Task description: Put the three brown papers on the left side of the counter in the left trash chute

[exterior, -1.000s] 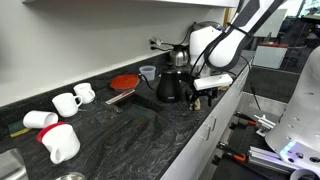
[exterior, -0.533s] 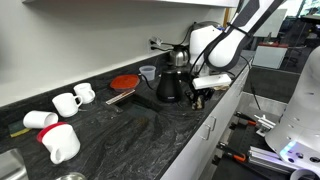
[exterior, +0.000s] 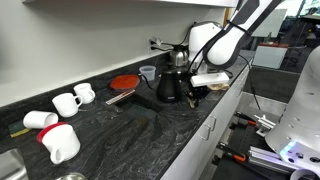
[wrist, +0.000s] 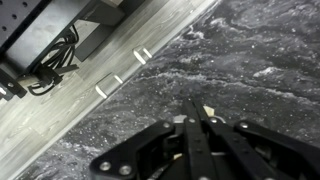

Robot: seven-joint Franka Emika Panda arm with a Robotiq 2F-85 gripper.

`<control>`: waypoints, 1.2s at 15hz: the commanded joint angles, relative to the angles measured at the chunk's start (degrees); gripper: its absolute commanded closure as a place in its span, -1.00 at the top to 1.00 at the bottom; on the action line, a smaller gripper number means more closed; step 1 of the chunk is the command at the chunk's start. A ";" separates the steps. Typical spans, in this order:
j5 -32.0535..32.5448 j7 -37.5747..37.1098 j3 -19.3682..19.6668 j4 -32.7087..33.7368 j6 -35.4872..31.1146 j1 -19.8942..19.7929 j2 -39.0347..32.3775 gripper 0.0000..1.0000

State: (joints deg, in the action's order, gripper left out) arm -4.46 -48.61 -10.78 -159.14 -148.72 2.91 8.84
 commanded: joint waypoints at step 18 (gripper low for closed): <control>18.67 5.58 -10.57 18.45 -0.61 4.84 -10.27 -0.99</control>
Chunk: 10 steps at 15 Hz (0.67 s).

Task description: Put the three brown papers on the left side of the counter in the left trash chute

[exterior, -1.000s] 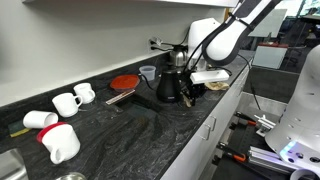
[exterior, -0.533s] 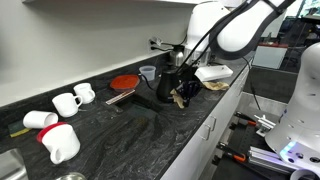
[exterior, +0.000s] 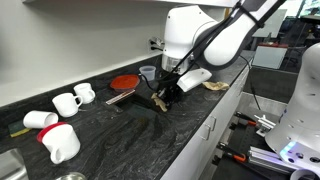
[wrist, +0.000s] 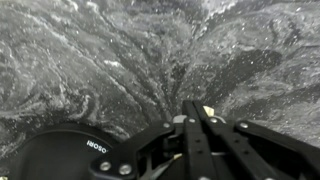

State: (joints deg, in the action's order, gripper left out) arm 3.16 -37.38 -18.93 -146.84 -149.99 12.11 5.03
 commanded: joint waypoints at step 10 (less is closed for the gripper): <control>23.08 -11.27 14.14 33.22 5.88 7.63 -32.77 -0.88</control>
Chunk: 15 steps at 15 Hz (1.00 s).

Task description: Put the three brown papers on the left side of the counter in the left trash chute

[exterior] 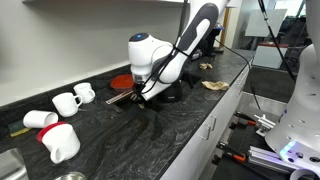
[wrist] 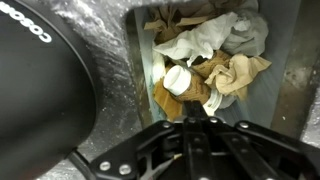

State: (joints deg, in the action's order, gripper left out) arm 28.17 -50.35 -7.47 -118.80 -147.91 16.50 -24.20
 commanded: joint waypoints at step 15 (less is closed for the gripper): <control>-8.51 2.32 3.39 4.07 5.80 5.19 -2.00 0.79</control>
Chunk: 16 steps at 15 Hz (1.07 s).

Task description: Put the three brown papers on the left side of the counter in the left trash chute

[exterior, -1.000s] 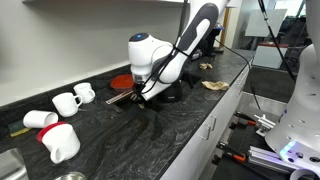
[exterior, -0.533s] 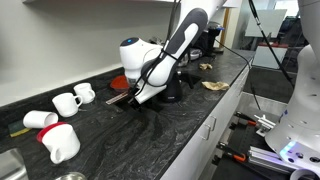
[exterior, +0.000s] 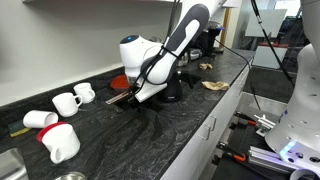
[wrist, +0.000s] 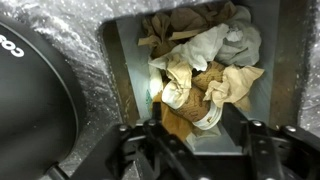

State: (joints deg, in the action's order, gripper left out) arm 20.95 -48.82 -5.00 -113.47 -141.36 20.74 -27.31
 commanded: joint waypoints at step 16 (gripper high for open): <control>-19.43 19.63 -3.59 -21.71 -6.56 -5.14 18.75 1.00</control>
State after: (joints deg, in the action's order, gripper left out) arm 5.67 -34.02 -7.40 -131.78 -147.27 17.72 -12.05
